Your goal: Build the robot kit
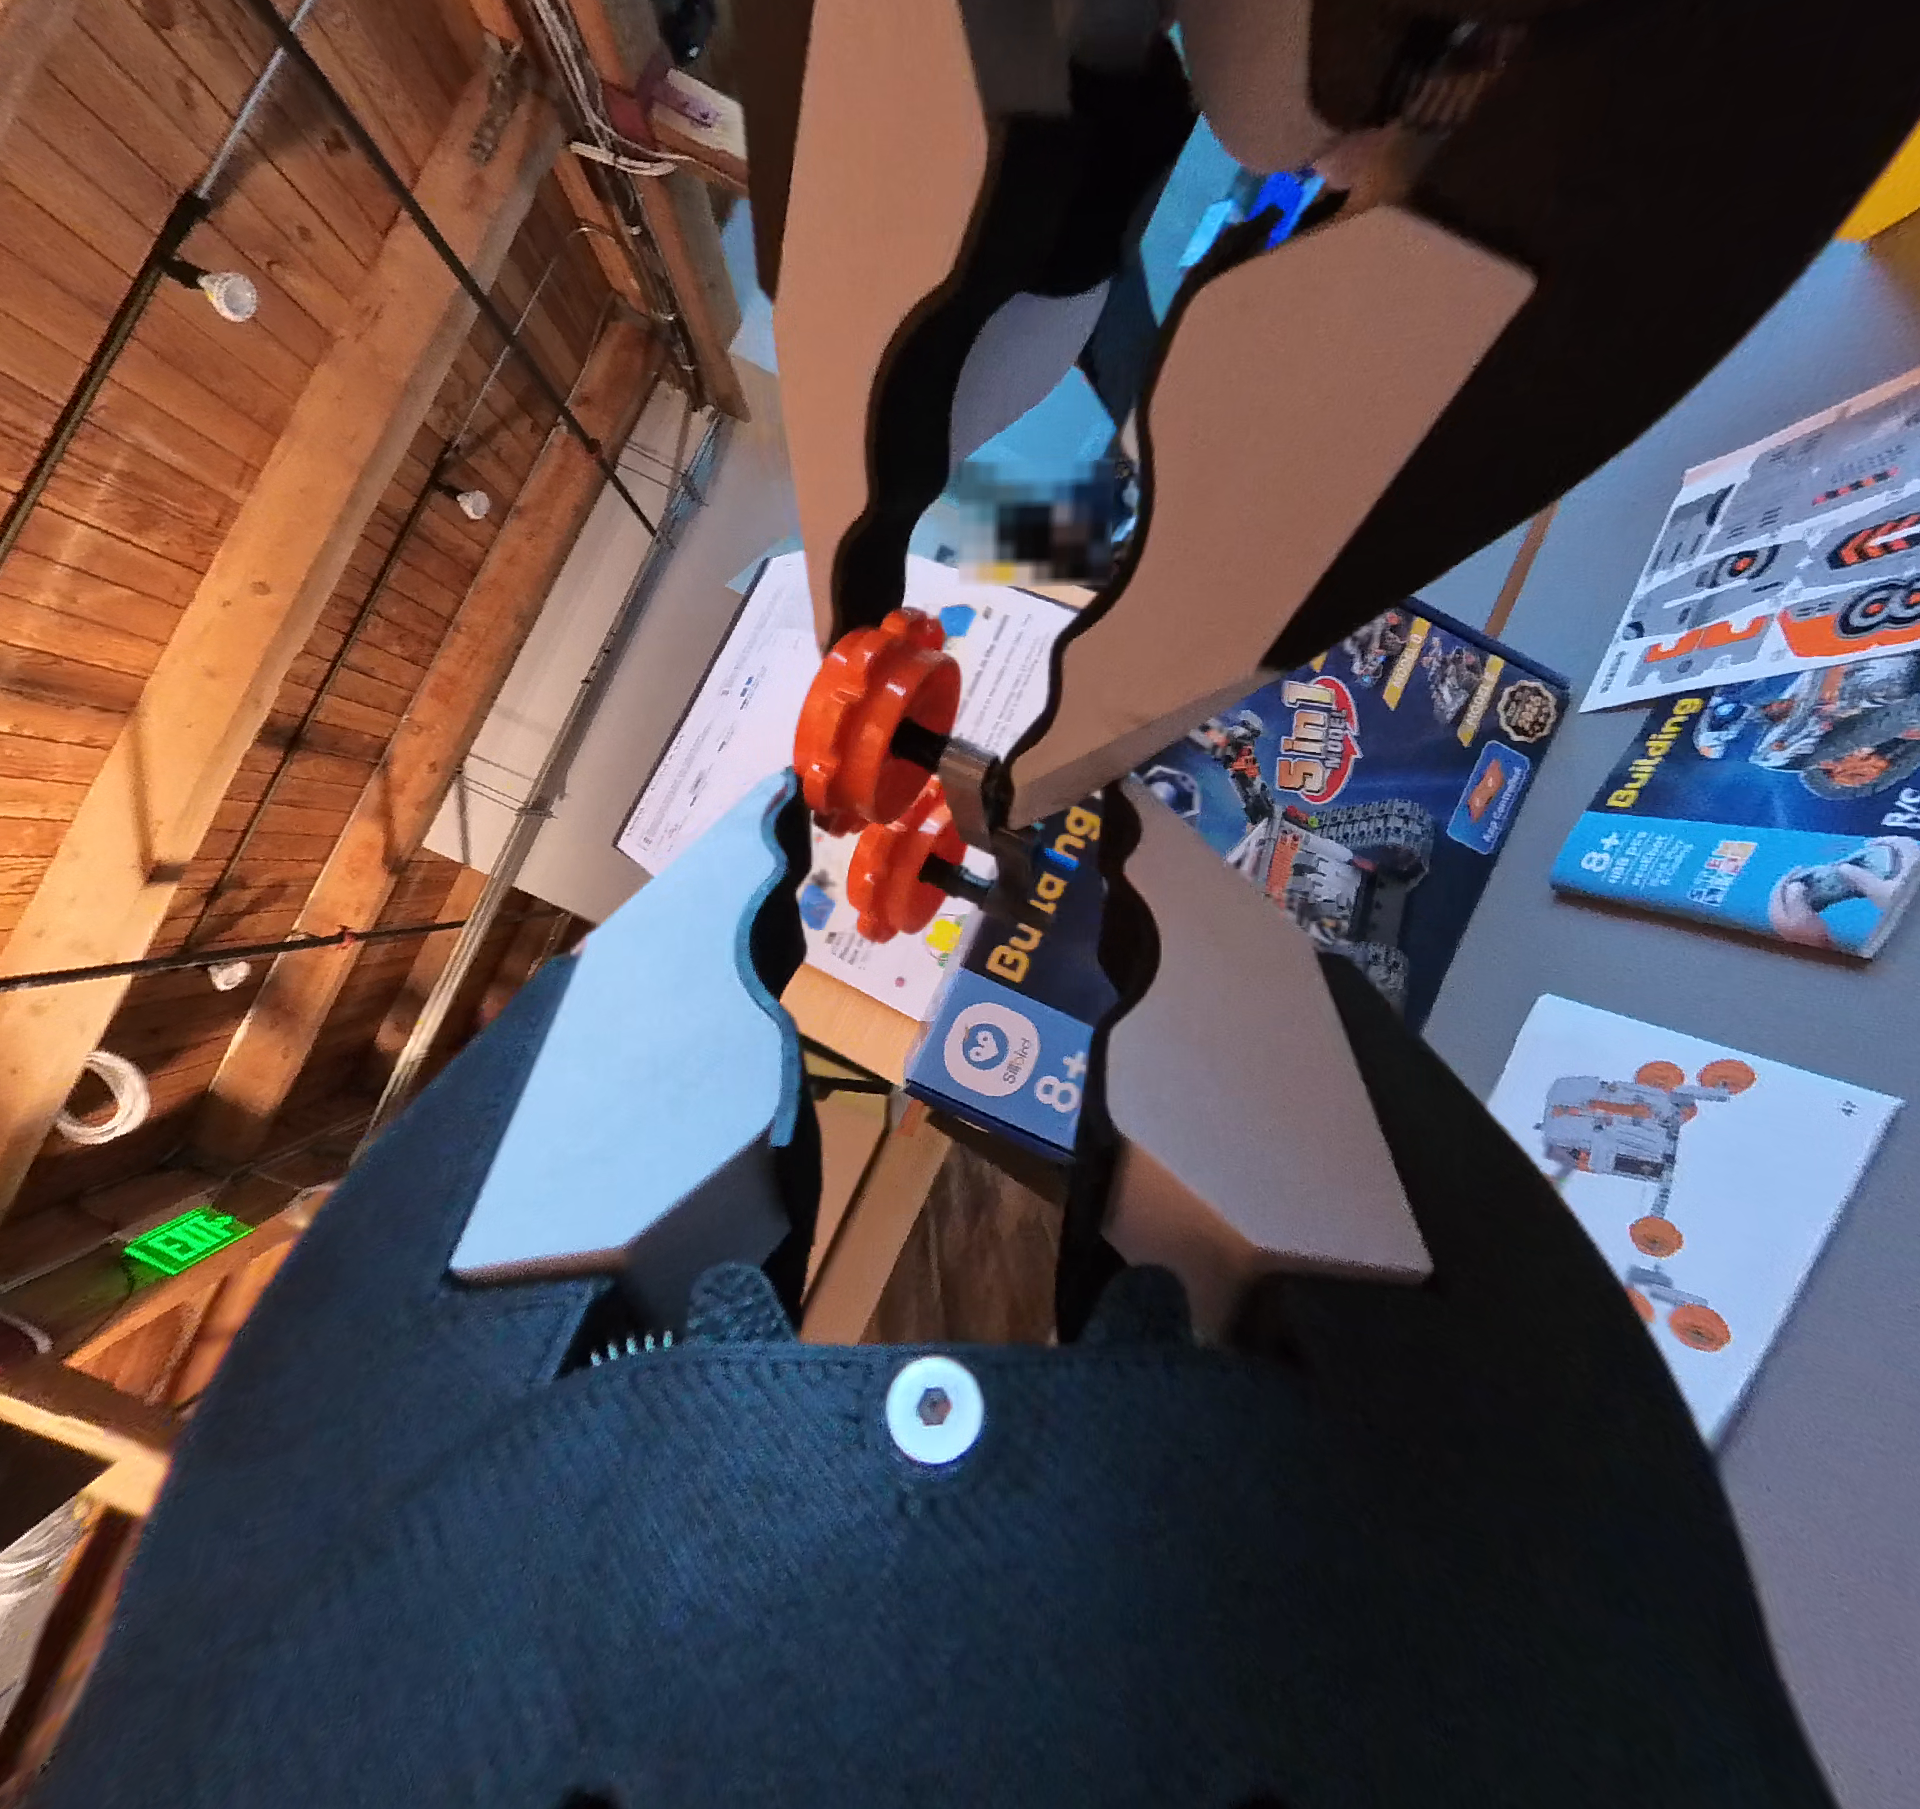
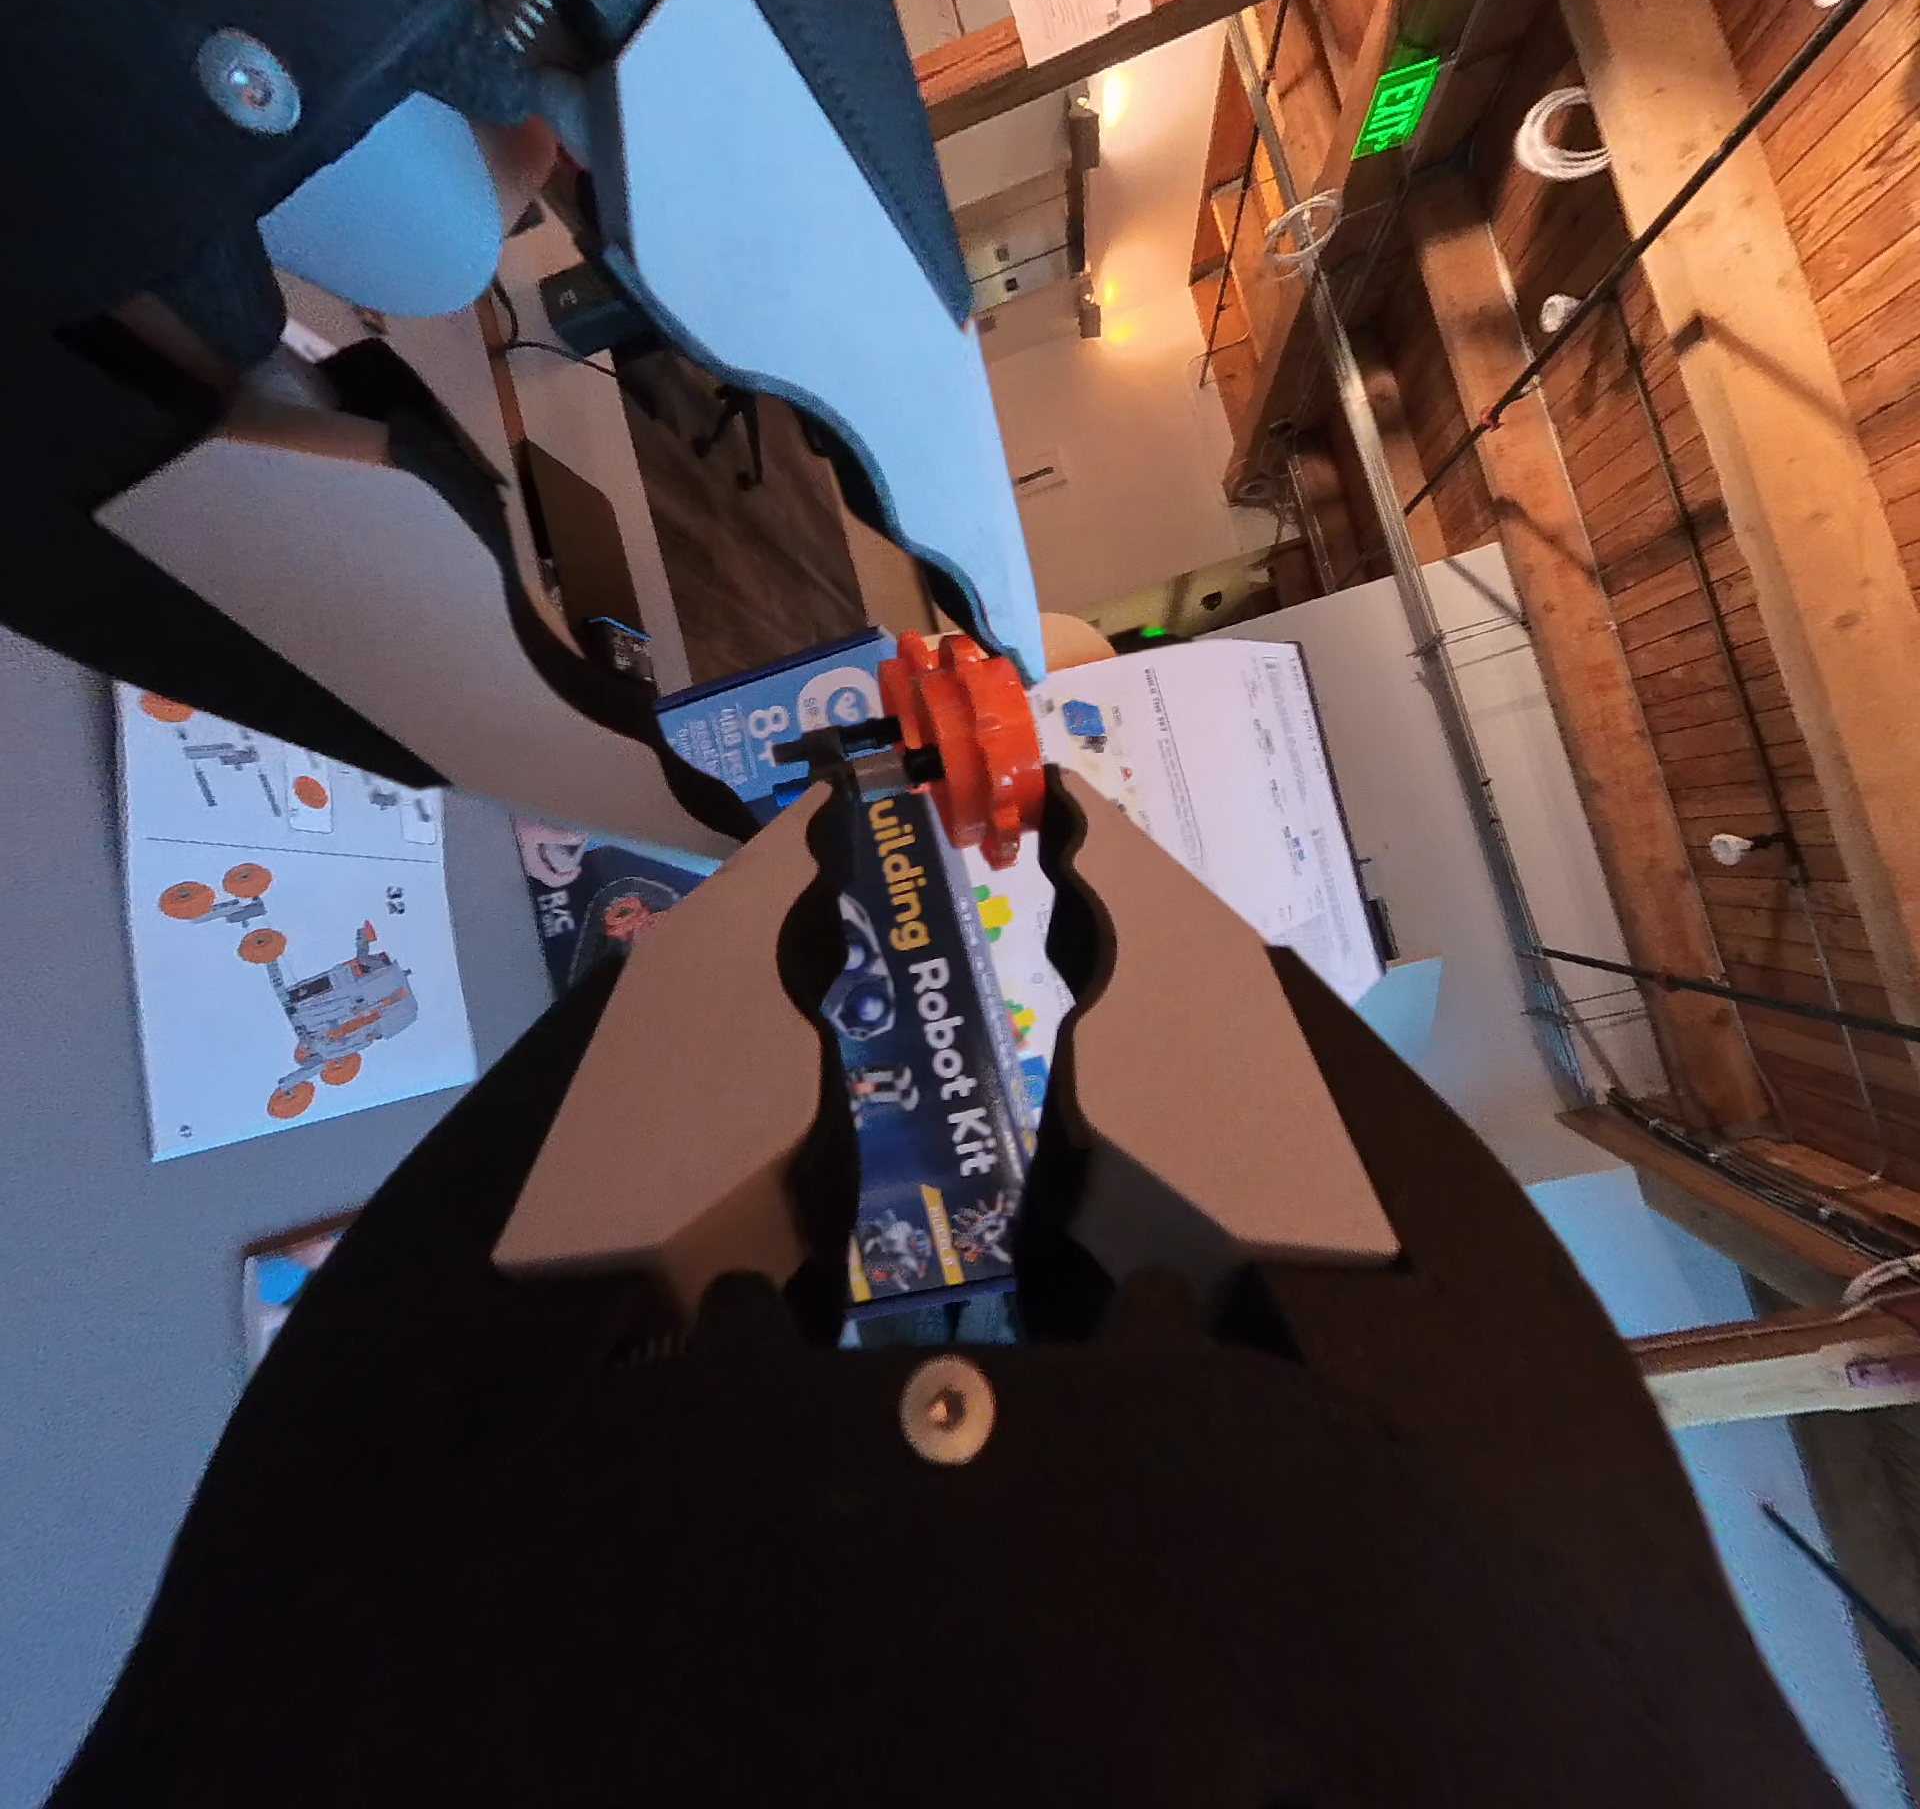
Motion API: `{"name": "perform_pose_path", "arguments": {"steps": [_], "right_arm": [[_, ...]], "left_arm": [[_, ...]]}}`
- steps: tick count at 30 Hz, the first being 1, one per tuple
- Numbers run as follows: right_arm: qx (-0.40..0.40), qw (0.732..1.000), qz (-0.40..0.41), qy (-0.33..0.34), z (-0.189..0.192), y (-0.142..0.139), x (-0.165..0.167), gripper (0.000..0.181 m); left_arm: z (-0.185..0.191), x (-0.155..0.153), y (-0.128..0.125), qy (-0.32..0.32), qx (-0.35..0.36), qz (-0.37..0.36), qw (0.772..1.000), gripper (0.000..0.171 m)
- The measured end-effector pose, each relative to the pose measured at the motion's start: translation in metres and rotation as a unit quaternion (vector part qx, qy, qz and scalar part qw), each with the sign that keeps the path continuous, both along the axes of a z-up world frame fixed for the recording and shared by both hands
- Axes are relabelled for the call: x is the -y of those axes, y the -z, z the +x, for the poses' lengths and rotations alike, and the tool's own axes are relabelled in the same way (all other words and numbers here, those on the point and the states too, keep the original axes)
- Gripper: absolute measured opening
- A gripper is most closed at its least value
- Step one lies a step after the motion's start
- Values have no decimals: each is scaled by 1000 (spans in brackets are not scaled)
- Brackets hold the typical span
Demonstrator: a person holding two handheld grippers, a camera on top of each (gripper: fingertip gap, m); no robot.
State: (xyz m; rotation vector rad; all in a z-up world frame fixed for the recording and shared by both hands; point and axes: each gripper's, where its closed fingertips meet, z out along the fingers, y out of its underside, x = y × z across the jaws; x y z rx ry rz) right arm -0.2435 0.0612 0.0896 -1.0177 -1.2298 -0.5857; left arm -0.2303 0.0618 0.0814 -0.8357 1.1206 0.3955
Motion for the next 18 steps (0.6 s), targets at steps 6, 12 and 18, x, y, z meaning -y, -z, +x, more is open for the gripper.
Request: {"name": "perform_pose_path", "arguments": {"steps": [6,12,18], "right_arm": [[-16,997,-68,-42,3,8,3,34],[27,998,-45,-42,5,13,3,35],[52,997,21,-61,2,2,13,35]], "left_arm": [[4,5,6,22,-31,-15,999,53],[-2,5,12,20,-75,-19,997,42],[-12,14,2,48,-74,-22,996,37]]}}
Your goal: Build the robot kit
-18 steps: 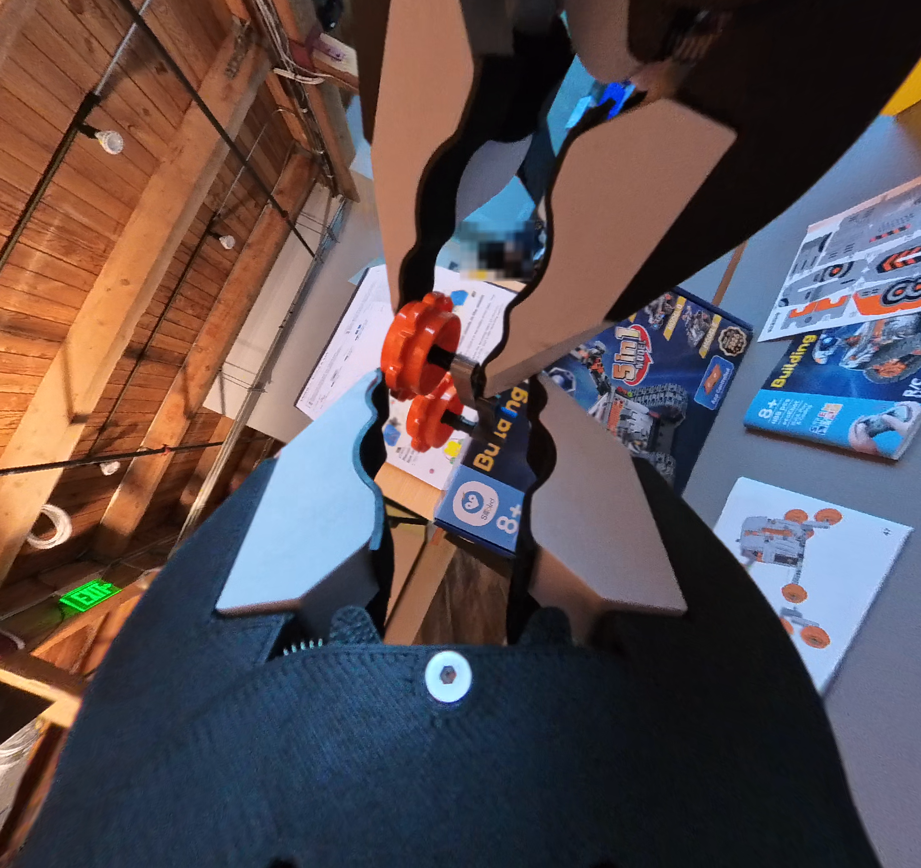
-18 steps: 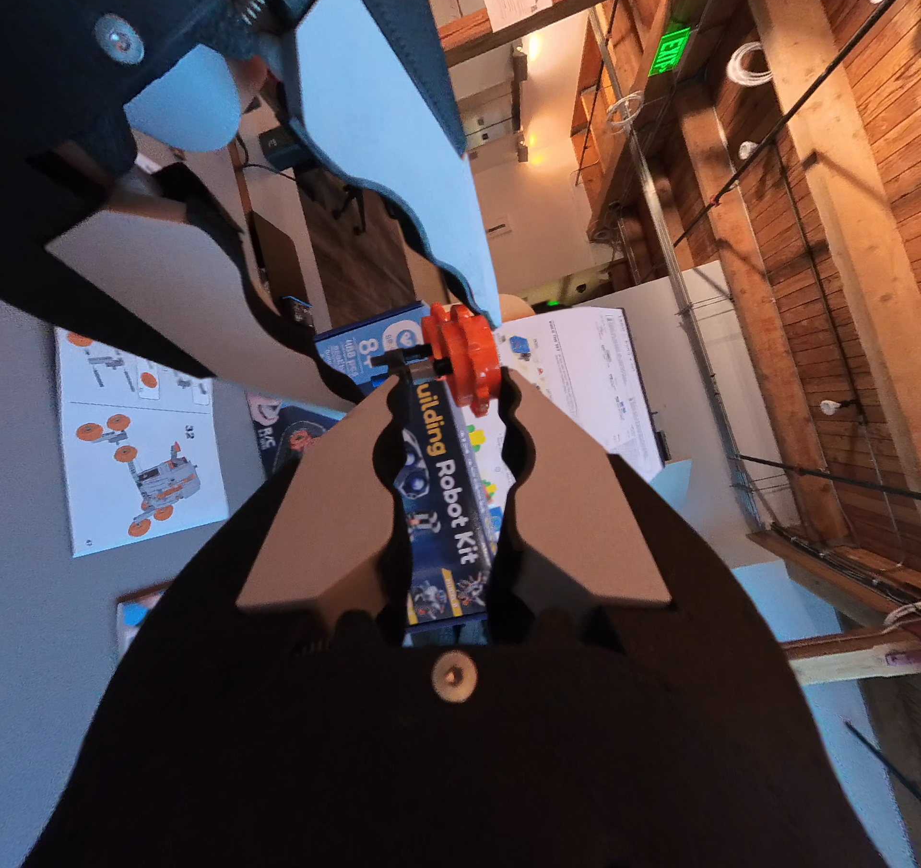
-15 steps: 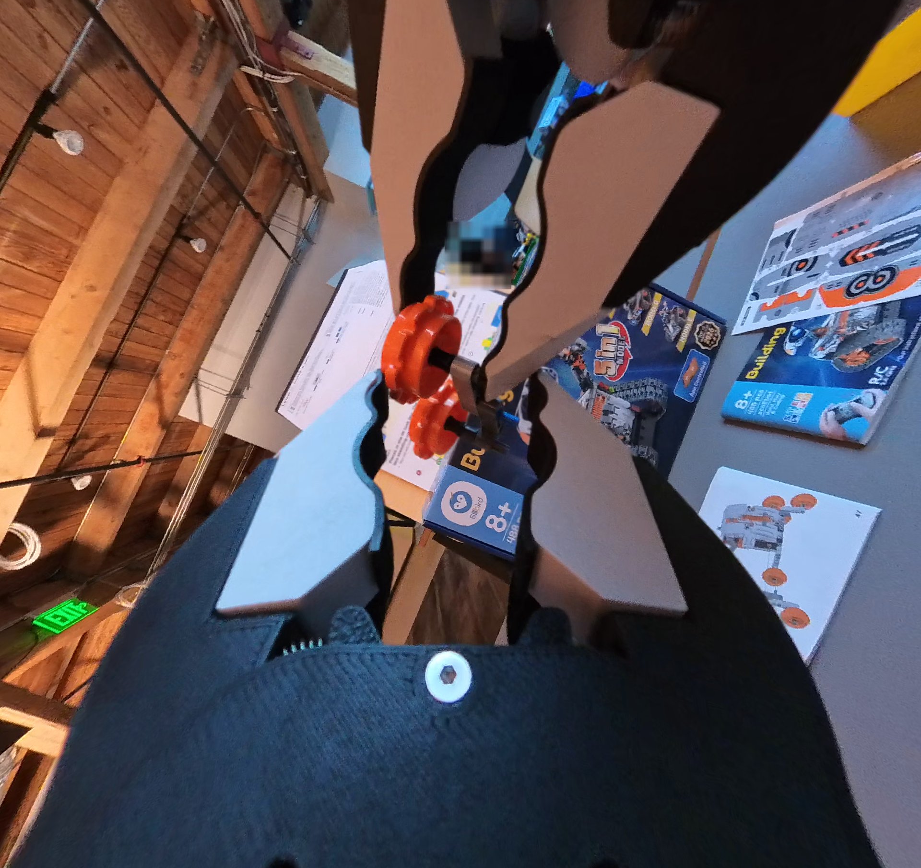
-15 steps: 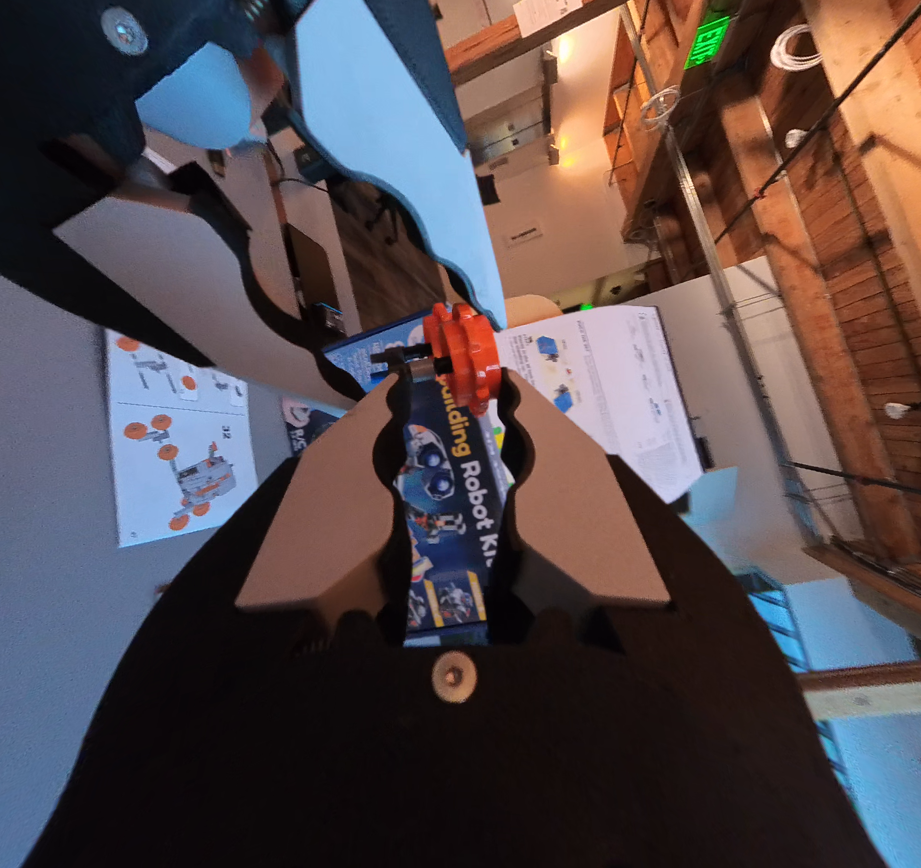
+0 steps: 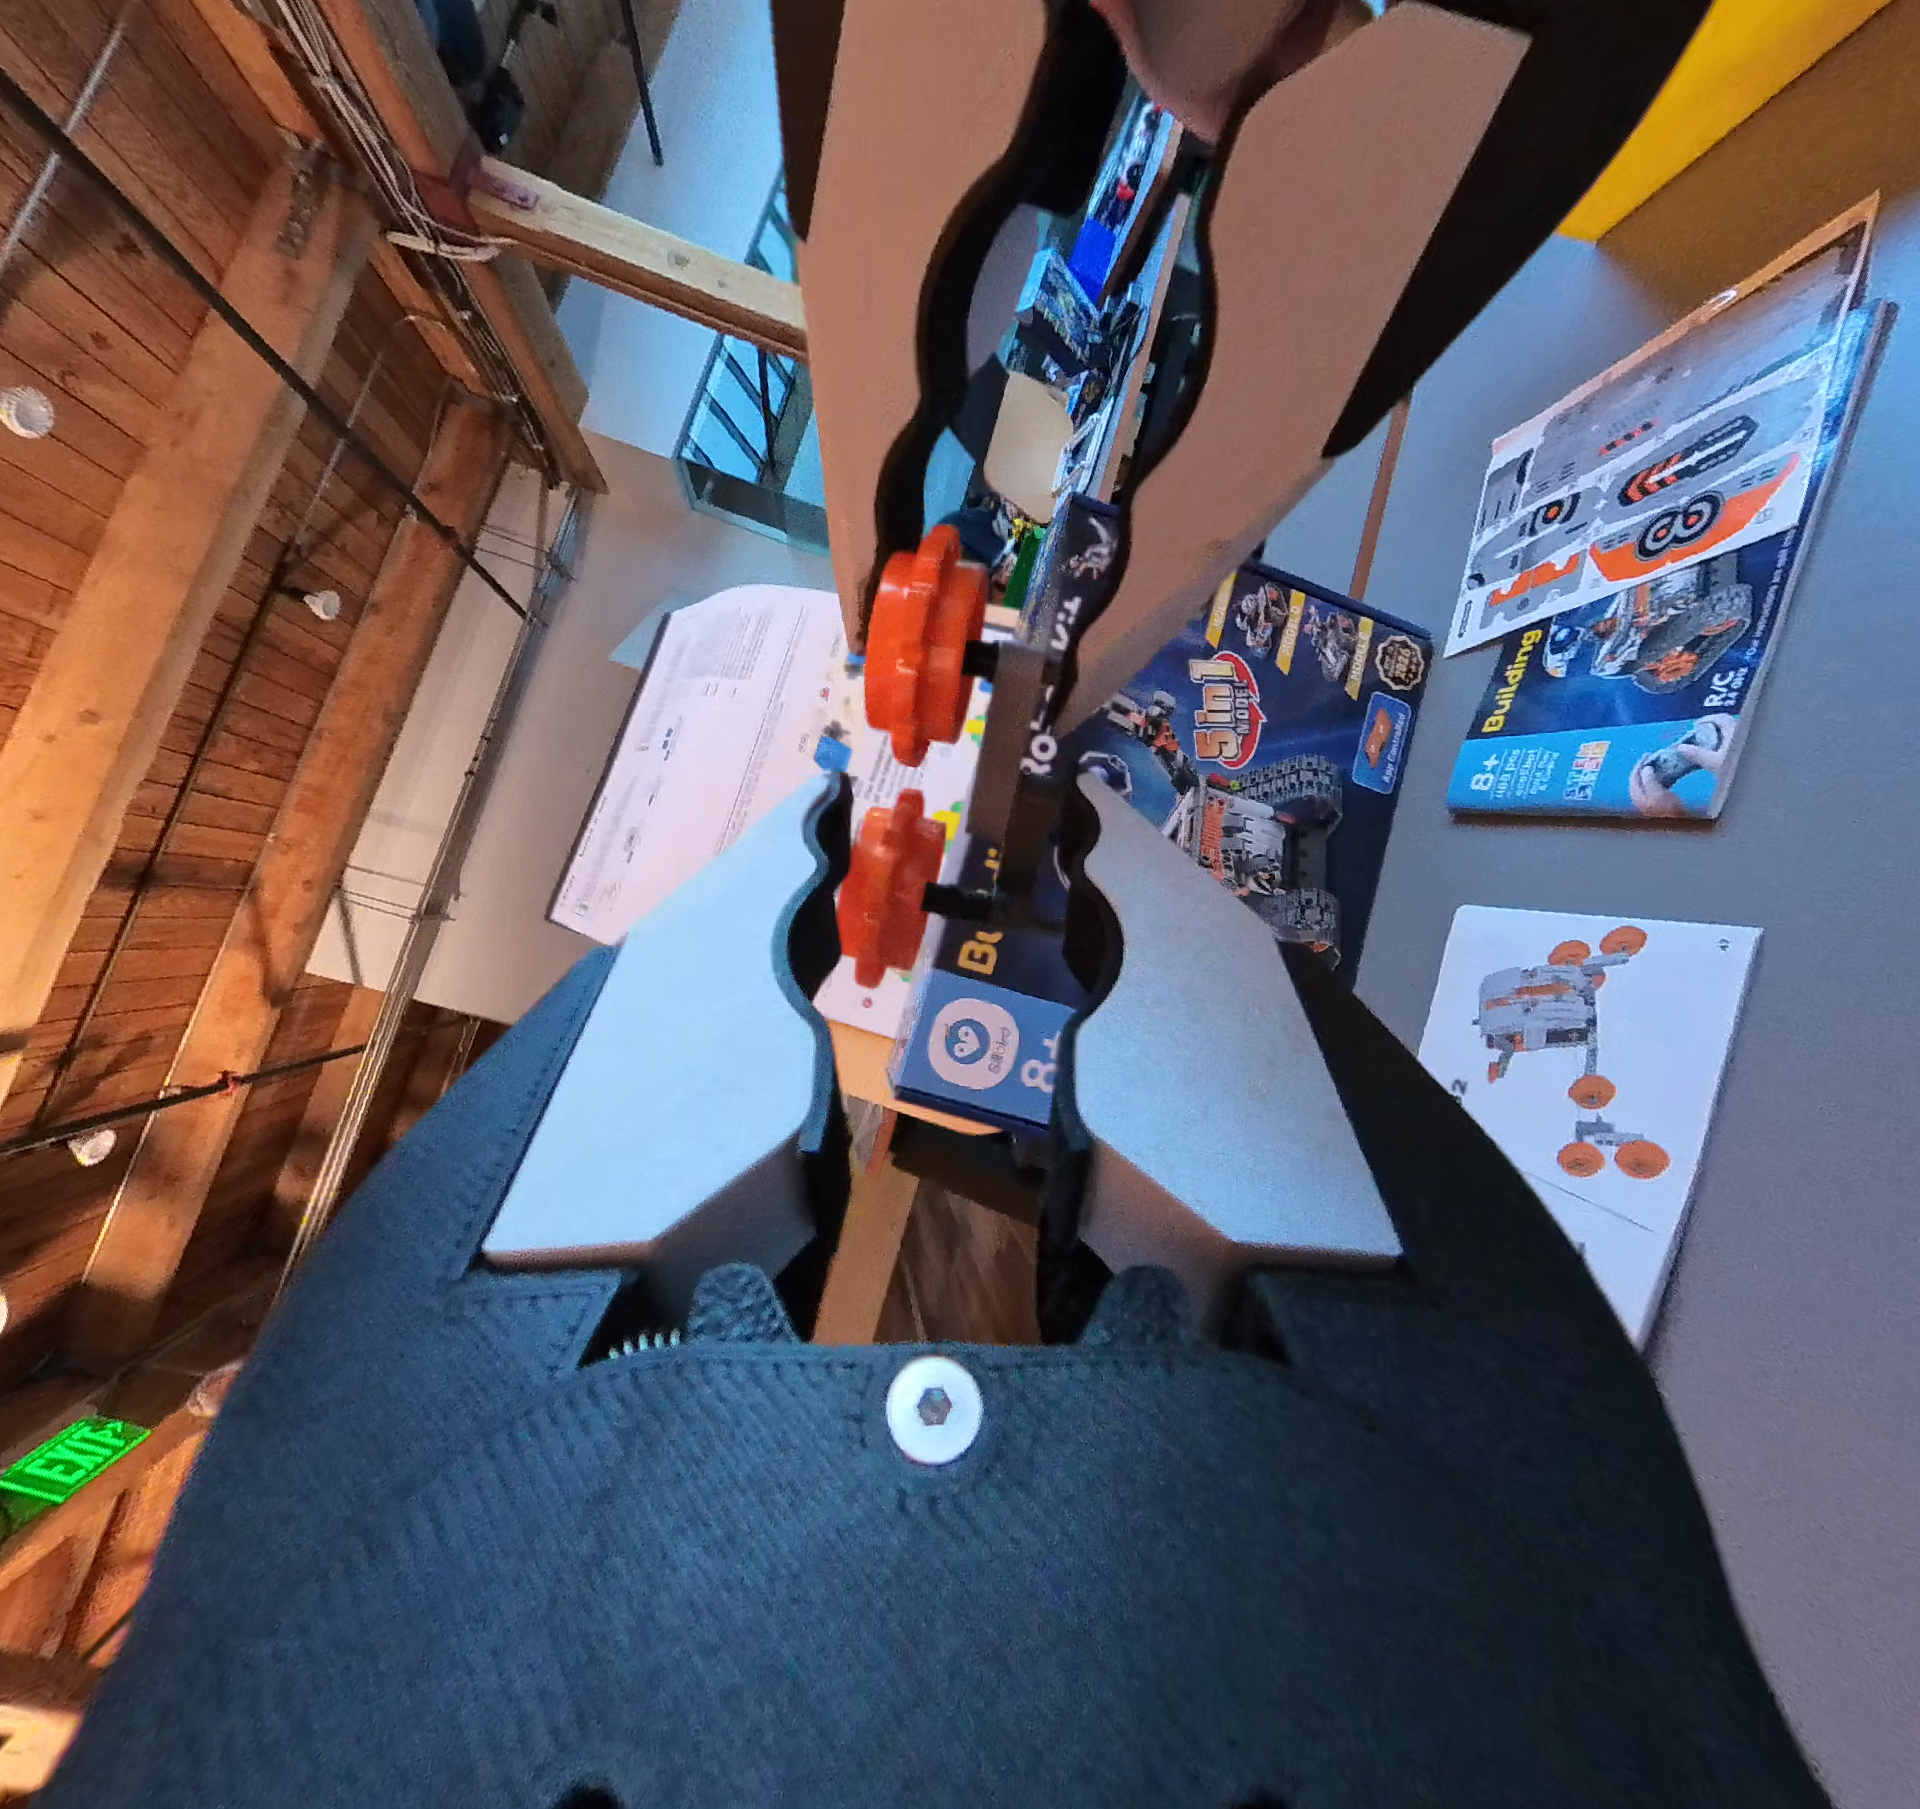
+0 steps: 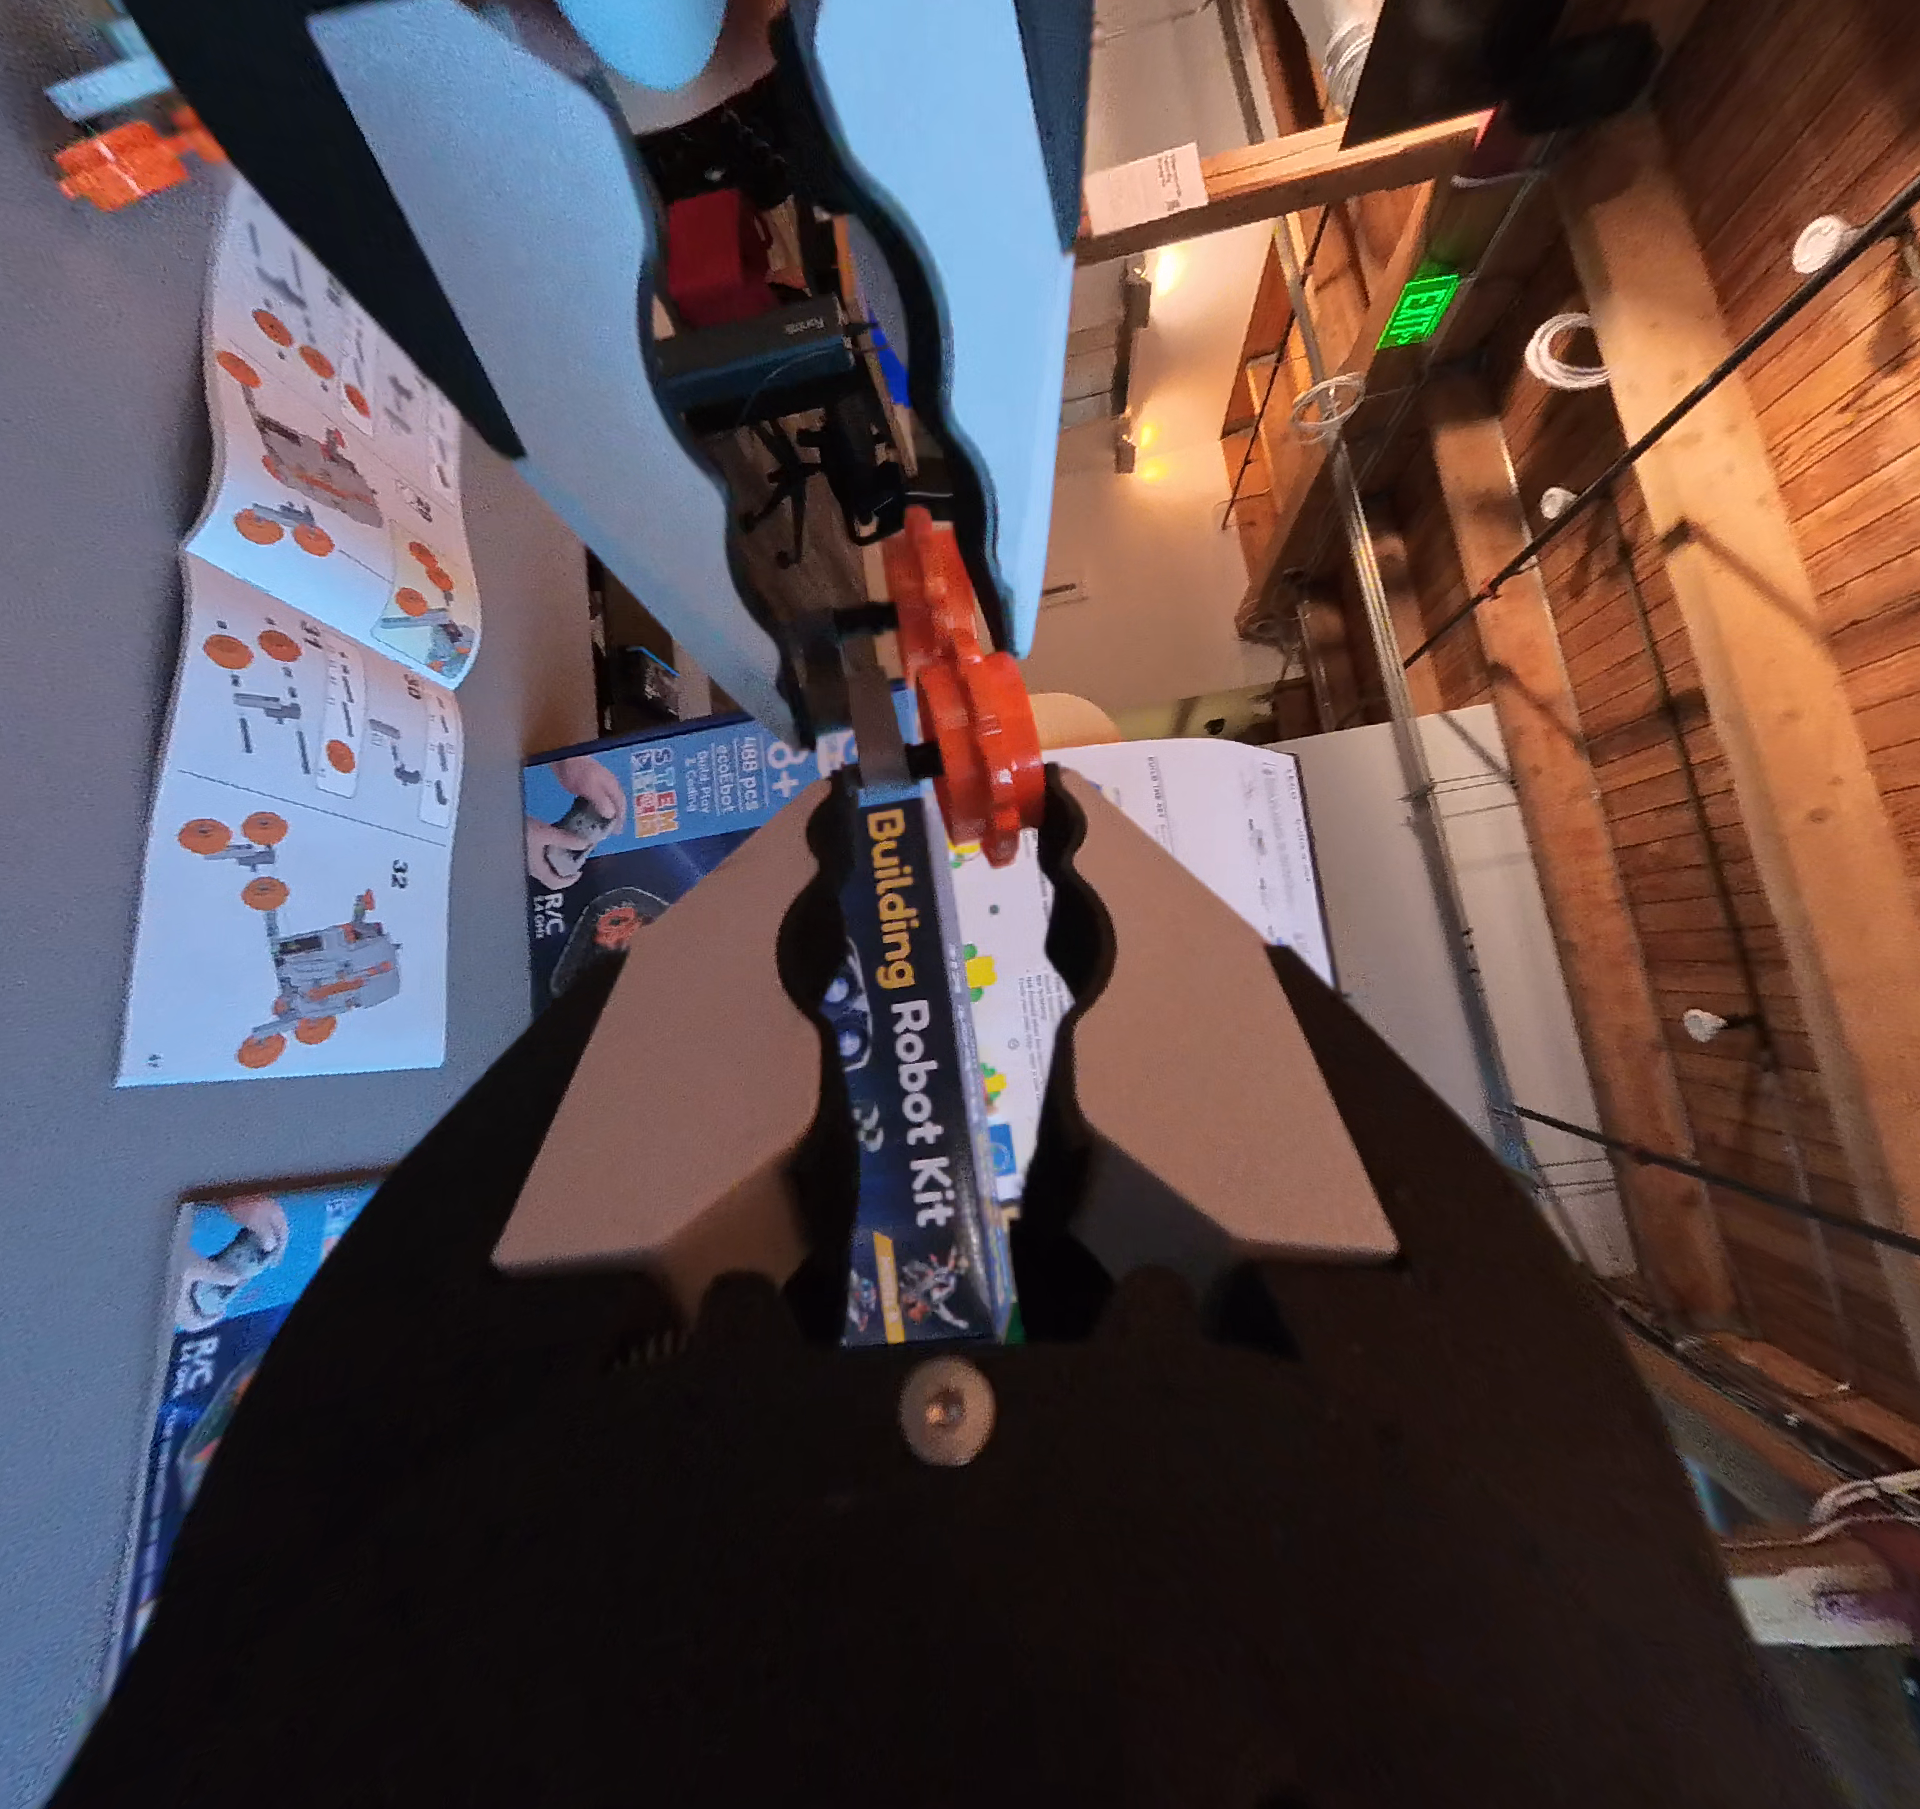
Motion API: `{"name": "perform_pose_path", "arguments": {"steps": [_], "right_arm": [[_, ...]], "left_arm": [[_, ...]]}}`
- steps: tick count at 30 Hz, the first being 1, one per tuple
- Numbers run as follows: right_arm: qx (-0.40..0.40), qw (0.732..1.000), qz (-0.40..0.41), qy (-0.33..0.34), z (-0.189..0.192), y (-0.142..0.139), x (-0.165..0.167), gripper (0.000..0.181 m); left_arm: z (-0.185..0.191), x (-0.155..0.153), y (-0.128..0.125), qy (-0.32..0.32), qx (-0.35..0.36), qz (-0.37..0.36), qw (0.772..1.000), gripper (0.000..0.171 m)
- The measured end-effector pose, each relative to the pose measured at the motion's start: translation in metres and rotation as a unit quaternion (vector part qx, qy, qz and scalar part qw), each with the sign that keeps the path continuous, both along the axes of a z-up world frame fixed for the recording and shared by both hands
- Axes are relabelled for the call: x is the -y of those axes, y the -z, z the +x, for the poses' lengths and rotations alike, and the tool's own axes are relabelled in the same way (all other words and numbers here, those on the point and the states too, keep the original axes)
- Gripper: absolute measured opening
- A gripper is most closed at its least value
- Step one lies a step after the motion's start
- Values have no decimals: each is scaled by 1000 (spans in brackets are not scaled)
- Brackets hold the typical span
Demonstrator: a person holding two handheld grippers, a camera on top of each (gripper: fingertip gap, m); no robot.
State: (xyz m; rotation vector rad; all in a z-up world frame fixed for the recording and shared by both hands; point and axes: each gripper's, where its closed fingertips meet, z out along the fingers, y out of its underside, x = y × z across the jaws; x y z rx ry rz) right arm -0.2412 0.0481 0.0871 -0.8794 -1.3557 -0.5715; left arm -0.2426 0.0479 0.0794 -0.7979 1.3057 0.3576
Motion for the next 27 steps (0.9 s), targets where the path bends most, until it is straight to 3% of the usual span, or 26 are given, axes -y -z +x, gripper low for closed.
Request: {"name": "perform_pose_path", "arguments": {"steps": [7,11,16,21,27], "right_arm": [[18,1000,20,4,2,-1,2,35],[41,997,71,-9,-1,-5,8,35],[24,999,49,-3,-1,-3,3,35],[17,999,36,-4,1,-1,-1,35],[6,999,31,-35,-7,-1,6,37]], "left_arm": [[-1,10,0,10,-27,19,999,35],[1,14,-1,14,-31,43,998,34],[2,3,1,-16,-37,65,997,29],[4,0,3,-28,-32,53,998,28],[2,4,8,-3,-21,-23,1000,28]]}}
